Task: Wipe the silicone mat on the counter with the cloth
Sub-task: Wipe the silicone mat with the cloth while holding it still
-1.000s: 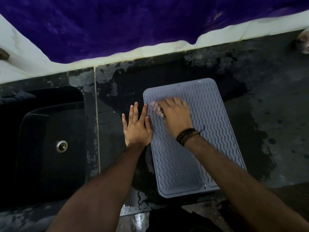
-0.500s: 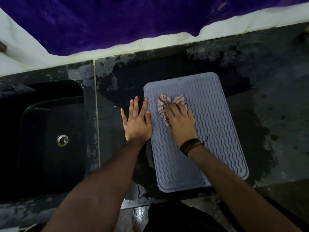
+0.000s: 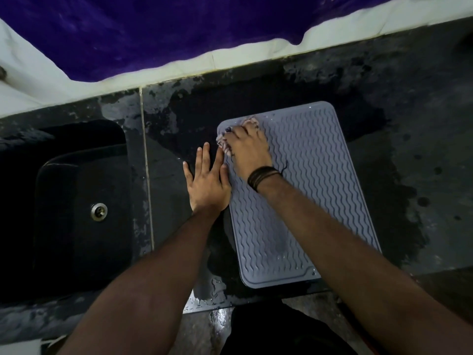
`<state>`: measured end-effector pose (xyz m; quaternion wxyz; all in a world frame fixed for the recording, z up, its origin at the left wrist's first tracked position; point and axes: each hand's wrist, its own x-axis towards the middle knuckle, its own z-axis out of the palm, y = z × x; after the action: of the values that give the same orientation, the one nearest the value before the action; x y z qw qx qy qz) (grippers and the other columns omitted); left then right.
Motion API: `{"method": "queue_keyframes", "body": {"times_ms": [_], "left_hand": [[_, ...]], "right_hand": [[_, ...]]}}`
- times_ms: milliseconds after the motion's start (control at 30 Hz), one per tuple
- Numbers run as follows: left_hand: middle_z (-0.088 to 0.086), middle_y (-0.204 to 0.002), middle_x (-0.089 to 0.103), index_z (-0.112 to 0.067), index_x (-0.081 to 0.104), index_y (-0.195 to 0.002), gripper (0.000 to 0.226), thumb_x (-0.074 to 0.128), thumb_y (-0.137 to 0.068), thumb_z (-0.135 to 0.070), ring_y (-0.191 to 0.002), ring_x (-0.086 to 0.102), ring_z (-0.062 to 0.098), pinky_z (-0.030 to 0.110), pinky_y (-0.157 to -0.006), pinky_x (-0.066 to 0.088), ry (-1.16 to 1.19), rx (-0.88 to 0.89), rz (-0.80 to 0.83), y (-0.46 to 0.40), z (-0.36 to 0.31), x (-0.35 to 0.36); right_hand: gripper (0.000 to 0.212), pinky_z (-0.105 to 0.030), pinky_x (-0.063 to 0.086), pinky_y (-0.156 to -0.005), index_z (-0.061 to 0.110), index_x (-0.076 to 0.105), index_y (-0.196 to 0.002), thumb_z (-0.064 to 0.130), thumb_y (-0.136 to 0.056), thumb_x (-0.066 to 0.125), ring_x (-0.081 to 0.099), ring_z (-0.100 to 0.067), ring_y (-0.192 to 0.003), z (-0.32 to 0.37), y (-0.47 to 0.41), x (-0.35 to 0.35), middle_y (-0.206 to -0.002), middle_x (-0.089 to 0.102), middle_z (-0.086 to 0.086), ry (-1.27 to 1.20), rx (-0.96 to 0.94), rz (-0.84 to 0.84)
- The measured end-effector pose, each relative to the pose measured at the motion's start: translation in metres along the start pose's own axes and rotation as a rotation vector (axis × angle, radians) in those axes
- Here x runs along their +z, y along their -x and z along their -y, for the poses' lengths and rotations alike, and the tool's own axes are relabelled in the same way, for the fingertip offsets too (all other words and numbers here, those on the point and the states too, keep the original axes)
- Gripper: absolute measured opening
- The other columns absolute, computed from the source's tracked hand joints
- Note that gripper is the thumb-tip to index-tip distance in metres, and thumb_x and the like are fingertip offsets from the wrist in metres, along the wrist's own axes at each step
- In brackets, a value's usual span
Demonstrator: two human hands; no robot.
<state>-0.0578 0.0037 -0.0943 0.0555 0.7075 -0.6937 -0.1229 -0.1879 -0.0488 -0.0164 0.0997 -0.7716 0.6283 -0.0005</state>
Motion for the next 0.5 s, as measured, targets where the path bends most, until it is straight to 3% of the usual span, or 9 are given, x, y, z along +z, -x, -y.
{"method": "queue_keyframes", "body": {"times_ms": [133,233,333,500], "left_hand": [[-0.005,-0.17,0.006,-0.036,0.02,-0.16,0.054,0.016,-0.106,-0.043,-0.157,-0.001,0.014,0.055,-0.124,-0.003,-0.002,0.006,-0.023,0.0,0.001,0.001],[-0.004,-0.17,0.004,-0.038,0.013,-0.161,0.055,0.015,-0.106,-0.042,-0.157,-0.002,0.015,0.055,-0.124,-0.003,-0.001,0.014,-0.017,0.002,0.001,-0.001],[-0.003,-0.17,0.004,-0.037,0.012,-0.161,0.055,0.014,-0.106,-0.042,-0.157,-0.002,0.015,0.055,-0.124,-0.003,0.004,0.015,-0.012,0.002,0.0,-0.003],[-0.005,-0.17,0.003,-0.036,0.016,-0.161,0.054,0.015,-0.107,-0.042,-0.156,-0.004,0.013,0.055,-0.124,-0.005,0.004,-0.007,0.001,0.001,-0.001,-0.002]], "right_hand": [[0.048,-0.042,0.024,-0.114,0.019,0.047,-0.137,0.02,-0.093,0.031,0.031,-0.028,-0.138,-0.003,0.036,0.019,-0.145,0.044,-0.002,0.001,-0.017,-0.009],[0.058,-0.045,0.026,-0.114,0.018,0.046,-0.139,0.019,-0.083,0.031,0.03,-0.031,-0.139,-0.007,0.073,0.017,-0.145,0.043,-0.004,-0.03,-0.048,0.036],[0.054,-0.042,0.029,-0.108,0.02,0.049,-0.136,0.019,-0.084,0.033,0.035,-0.027,-0.134,-0.009,0.084,0.007,-0.14,0.048,-0.003,-0.004,-0.072,0.085],[0.044,-0.04,0.034,-0.1,0.02,0.053,-0.13,0.019,-0.088,0.038,0.045,-0.028,-0.123,-0.006,0.022,-0.019,-0.129,0.056,-0.005,0.032,-0.027,-0.081]]}}
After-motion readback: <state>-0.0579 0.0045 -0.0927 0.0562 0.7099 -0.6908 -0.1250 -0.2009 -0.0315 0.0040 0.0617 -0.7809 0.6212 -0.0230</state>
